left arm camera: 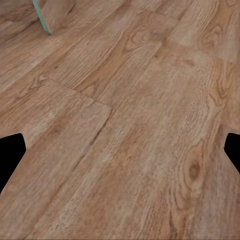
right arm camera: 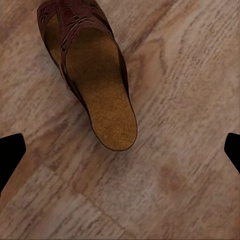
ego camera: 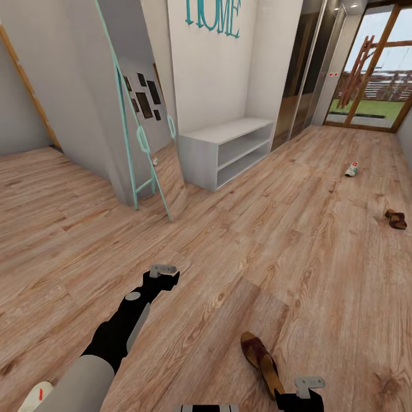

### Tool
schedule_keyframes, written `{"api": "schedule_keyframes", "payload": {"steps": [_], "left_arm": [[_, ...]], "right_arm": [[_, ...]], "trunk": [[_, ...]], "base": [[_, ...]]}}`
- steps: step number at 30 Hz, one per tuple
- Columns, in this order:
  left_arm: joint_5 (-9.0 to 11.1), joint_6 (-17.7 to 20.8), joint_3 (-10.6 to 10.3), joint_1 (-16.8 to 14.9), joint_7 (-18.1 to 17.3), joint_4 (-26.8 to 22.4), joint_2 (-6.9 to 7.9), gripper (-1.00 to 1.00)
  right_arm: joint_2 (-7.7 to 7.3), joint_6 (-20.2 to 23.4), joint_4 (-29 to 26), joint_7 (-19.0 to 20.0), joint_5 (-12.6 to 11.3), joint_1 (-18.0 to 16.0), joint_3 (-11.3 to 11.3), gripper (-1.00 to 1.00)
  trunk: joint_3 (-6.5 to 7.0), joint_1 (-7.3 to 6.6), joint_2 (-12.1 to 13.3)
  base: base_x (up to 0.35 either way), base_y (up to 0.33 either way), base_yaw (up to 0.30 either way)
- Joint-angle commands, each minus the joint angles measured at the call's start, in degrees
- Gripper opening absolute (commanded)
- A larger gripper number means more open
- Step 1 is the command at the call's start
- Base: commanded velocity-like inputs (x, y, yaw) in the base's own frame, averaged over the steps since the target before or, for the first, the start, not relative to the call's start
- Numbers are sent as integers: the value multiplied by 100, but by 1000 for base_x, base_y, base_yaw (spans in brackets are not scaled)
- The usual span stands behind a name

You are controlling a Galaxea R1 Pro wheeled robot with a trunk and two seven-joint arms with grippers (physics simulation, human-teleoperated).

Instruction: Pick up the two gym shoes and the two sandals from the corridor floor and place them onto the hallstand (shoe rack) in the corridor, making sure they are on the rack and not on the floor. Arrange them so the two gym shoes are next to each other and the two sandals are next to each other.

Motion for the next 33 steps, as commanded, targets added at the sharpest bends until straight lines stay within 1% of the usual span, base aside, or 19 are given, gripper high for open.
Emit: {"api": "schedule_keyframes", "payload": {"steps": [1, 8, 26, 33], "left_arm": [[18, 36, 4, -1, -15, -9, -1, 100], [18, 37, 11, -1, -15, -9, 2, 100], [18, 38, 4, -1, -15, -9, 3, 100], [18, 40, 4, -1, -15, -9, 4, 100]], "right_arm": [[0, 33, -11, 4, 0, 0, -2, 100], [0, 33, -11, 2, 0, 0, -2, 100], [0, 32, -11, 7, 0, 0, -2, 100], [0, 33, -11, 8, 0, 0, -2, 100]], "trunk": [[-5, 0, -2], [-5, 0, -2], [-5, 0, -2], [-166, 18, -11]], "base": [[172, 0, 0], [121, 0, 0], [7, 0, 0], [0, 0, 0]]}}
